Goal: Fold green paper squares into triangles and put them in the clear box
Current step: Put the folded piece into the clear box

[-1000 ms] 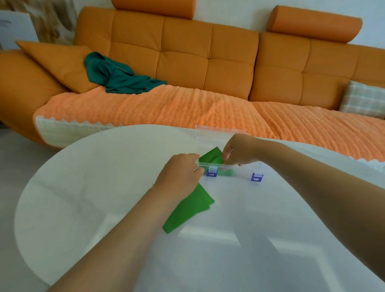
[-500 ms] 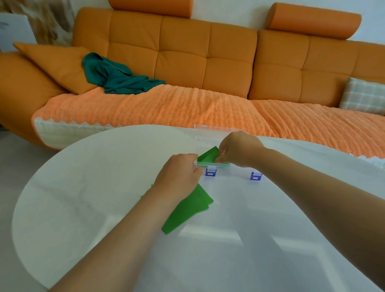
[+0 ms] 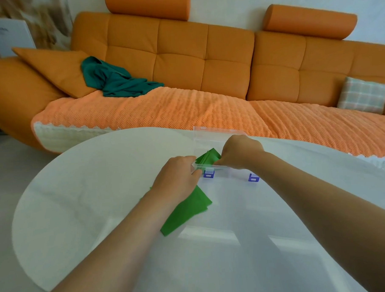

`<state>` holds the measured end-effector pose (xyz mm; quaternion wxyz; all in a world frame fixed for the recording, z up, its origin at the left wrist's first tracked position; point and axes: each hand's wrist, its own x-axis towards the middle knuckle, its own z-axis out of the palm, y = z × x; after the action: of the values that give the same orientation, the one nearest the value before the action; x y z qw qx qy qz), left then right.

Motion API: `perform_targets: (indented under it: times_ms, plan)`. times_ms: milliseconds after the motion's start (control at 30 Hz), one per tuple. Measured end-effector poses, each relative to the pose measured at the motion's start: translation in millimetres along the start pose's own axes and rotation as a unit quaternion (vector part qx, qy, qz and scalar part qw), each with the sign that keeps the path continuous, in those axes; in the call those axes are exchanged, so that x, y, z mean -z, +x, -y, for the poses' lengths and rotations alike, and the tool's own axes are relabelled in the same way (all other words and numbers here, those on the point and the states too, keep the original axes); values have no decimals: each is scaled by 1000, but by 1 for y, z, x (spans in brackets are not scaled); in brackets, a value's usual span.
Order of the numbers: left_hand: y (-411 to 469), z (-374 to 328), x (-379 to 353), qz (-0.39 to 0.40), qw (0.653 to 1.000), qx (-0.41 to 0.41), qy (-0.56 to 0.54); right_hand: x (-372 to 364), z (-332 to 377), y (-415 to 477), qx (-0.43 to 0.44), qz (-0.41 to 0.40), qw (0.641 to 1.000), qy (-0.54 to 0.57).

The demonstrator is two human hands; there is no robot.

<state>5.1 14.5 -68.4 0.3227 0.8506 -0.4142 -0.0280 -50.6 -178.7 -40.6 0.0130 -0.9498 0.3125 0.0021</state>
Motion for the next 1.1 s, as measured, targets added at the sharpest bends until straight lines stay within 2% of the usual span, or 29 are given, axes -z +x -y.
perform_targets:
  times_ms: [200, 367, 467, 600, 667, 733, 933, 1100]
  plan:
    - [-2, 5, 6, -1, 1000, 4, -9, 15, -2, -13, -3, -15, 1000, 25]
    - [-10, 18, 23, -27, 999, 10, -15, 26, 15, -53, 101, -97, 982, 130]
    - [-22, 29, 35, 1, 1000, -19, 17, 17, 33, -80, 189, -31, 969, 154]
    - [-45, 43, 46, 125, 989, -35, 70, -11, 49, -104, 256, 36, 950, 173]
    - [-57, 51, 49, 184, 978, -20, 92, -23, 53, -111, 267, 47, 950, 154]
    - [-65, 59, 51, 200, 974, -10, 106, -31, 56, -116, 269, 47, 953, 134]
    - [-71, 67, 48, 140, 987, -24, 73, -36, 59, -120, 262, 22, 952, 154]
    - [-67, 66, 54, 144, 988, -15, 57, -33, 59, -120, 240, -1, 949, 206]
